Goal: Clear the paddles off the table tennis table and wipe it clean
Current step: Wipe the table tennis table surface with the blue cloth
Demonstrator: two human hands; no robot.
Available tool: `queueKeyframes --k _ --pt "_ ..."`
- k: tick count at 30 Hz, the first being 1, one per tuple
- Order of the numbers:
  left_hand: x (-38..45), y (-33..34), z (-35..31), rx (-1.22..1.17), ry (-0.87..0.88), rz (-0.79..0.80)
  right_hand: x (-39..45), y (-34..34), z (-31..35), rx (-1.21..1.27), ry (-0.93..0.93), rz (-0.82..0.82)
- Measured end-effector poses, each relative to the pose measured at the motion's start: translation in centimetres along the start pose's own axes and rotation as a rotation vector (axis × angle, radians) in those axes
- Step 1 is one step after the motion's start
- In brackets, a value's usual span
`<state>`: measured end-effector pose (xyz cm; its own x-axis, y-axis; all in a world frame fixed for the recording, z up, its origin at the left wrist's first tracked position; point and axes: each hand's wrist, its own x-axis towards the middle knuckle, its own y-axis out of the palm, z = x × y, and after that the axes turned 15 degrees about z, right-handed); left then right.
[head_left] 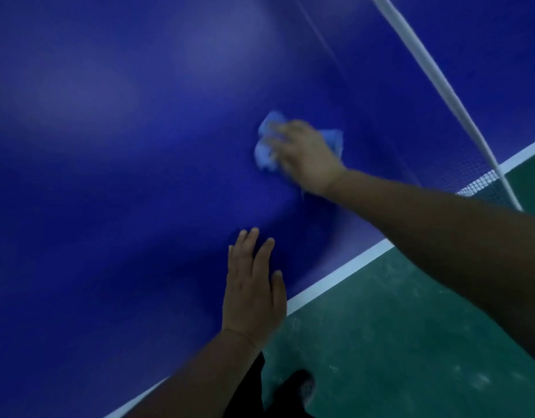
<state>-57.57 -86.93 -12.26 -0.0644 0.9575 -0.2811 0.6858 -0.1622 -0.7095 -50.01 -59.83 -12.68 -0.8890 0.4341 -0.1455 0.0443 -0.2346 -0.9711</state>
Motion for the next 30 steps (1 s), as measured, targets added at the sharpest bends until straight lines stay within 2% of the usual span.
queueKeyframes --k 2,3,4,6,8,10,12,13,14,15,18,20,24,27,30 --pt "-1.4 -1.1 1.2 -0.007 0.016 -0.029 3.7 -1.5 -1.3 0.023 0.362 -0.106" --pt "-2.1 -1.6 2.0 -0.002 0.014 -0.041 5.2 -2.0 -0.5 0.029 0.444 -0.089" --pt "-3.0 -2.1 3.0 0.006 -0.003 -0.057 6.4 -2.2 1.3 0.039 0.413 -0.06" --pt "-4.5 -3.0 4.9 0.025 -0.056 -0.083 6.8 -1.4 5.9 0.09 0.236 -0.029" --pt "-5.5 -3.7 6.3 0.035 -0.103 -0.089 3.0 1.2 10.4 0.09 -0.058 0.01" --pt "-6.2 -4.3 7.0 0.042 -0.113 -0.081 -3.7 3.3 13.6 0.066 -0.284 0.132" --pt "-6.6 -4.5 7.0 0.048 -0.091 -0.058 -10.0 4.7 12.8 0.064 -0.361 0.18" --pt "-6.5 -4.5 6.8 0.052 -0.072 -0.044 -12.1 4.8 11.2 0.029 -0.343 0.159" --pt "-6.4 -4.5 6.4 0.06 -0.049 -0.036 -13.7 4.7 9.1 -0.013 -0.256 0.12" --pt "-6.1 -4.4 5.9 0.064 -0.031 -0.031 -14.7 4.5 6.9 -0.022 -0.093 0.068" --pt "-5.3 -3.7 4.0 0.028 0.002 -0.013 -15.5 3.2 2.9 0.112 0.655 -0.126" --pt "-4.7 -2.9 2.4 0.014 0.037 0.017 -16.0 3.0 3.2 0.175 0.958 -0.196" --pt "-4.2 -1.0 -0.5 0.003 0.109 0.077 -19.2 3.3 4.8 0.346 1.176 -0.145" --pt "-4.1 0.6 -2.7 0.001 0.144 0.134 -23.9 2.8 5.6 0.448 1.179 -0.068" --pt "-4.2 2.5 -5.5 -0.005 0.155 0.206 -30.0 2.9 7.1 0.592 1.098 -0.1"
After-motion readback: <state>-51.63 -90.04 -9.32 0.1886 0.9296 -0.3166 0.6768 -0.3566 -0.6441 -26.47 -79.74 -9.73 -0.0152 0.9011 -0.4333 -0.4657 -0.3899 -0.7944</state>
